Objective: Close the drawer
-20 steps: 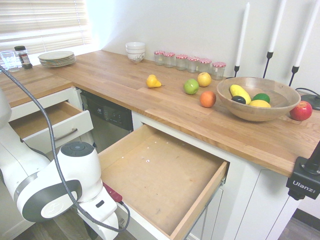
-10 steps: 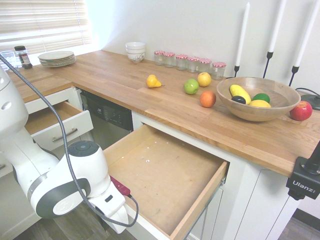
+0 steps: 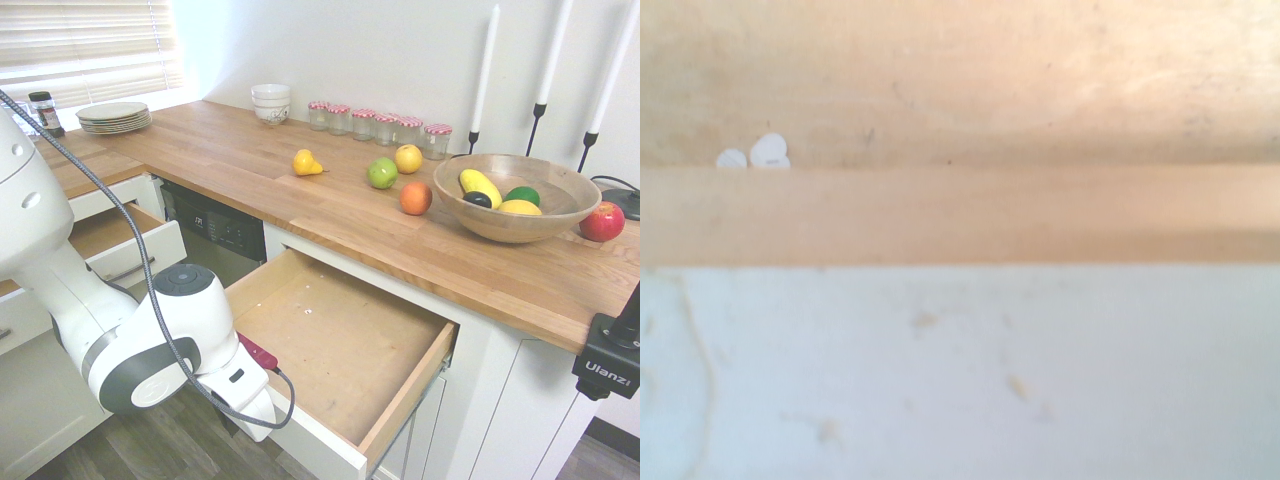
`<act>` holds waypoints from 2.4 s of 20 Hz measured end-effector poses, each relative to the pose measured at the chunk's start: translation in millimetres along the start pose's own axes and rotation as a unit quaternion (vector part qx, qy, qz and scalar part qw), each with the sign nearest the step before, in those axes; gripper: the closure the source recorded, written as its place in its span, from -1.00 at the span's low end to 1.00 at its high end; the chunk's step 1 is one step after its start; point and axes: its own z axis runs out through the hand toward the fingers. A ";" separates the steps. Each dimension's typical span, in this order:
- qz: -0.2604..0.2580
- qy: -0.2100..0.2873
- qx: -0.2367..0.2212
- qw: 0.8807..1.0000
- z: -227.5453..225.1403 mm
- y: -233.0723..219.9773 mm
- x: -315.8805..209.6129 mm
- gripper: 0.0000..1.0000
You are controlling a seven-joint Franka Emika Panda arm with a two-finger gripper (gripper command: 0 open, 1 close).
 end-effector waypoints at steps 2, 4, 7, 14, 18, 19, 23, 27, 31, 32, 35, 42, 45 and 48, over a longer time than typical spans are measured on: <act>0.001 0.005 0.005 1.000 1.6 -8.1 8.1 1.00; 0.002 0.009 0.010 1.000 4.1 -16.5 15.5 1.00; 0.003 0.017 0.024 1.000 3.6 -32.7 26.9 1.00; 0.006 0.029 0.048 0.998 -1.2 -68.6 57.5 1.00; 0.006 0.032 0.049 0.998 -0.6 -87.0 79.7 1.00; 0.007 0.033 0.049 0.998 -1.5 -91.7 86.1 1.00; 0.012 0.038 0.052 0.998 -6.9 -109.6 113.1 1.00; 0.016 0.040 0.054 0.998 -2.8 -128.2 131.5 1.00; 0.018 0.043 0.057 0.997 2.0 -151.2 141.4 1.00; 0.019 0.046 0.058 0.997 2.2 -156.0 144.2 1.00; 0.025 0.053 0.062 0.996 2.7 -166.7 154.6 1.00; 0.024 0.054 0.065 0.996 -1.2 -188.3 173.6 1.00; 0.025 0.046 0.059 0.997 1.0 -192.4 175.3 1.00; 0.027 0.045 0.059 0.997 2.5 -195.8 178.1 1.00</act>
